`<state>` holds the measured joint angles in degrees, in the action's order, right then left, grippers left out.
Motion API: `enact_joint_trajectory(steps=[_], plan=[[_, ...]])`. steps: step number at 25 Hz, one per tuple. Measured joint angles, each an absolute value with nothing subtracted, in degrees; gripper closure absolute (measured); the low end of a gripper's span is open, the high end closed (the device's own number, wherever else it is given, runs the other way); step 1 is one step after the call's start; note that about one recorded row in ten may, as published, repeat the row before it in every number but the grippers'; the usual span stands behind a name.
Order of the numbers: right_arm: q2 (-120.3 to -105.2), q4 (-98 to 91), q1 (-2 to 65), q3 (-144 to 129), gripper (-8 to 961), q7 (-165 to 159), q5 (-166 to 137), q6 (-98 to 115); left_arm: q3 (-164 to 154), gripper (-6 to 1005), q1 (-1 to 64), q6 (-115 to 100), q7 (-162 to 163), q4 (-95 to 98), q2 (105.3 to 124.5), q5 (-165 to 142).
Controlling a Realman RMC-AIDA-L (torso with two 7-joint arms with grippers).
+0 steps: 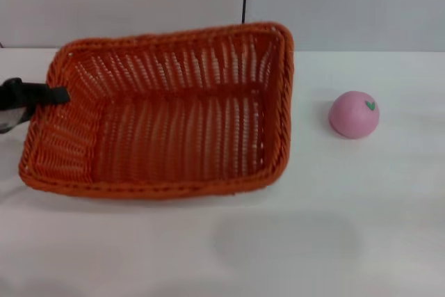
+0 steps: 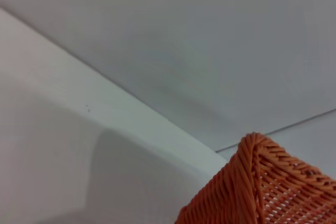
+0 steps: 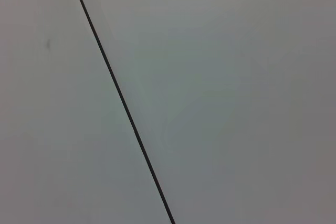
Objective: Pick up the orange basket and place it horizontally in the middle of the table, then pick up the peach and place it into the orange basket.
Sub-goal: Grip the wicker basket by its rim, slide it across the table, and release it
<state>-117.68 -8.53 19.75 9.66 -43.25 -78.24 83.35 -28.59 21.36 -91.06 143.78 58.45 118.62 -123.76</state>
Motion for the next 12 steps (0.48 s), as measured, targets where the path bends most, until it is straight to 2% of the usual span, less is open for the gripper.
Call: enact_joint_trajectory(steps=[12], plan=[[-117.59, -8.53, 20.28, 9.67, 375, -43.30, -78.23, 82.22, -33.00, 815, 19.82, -88.82, 143.19, 56.19, 118.56, -122.14]])
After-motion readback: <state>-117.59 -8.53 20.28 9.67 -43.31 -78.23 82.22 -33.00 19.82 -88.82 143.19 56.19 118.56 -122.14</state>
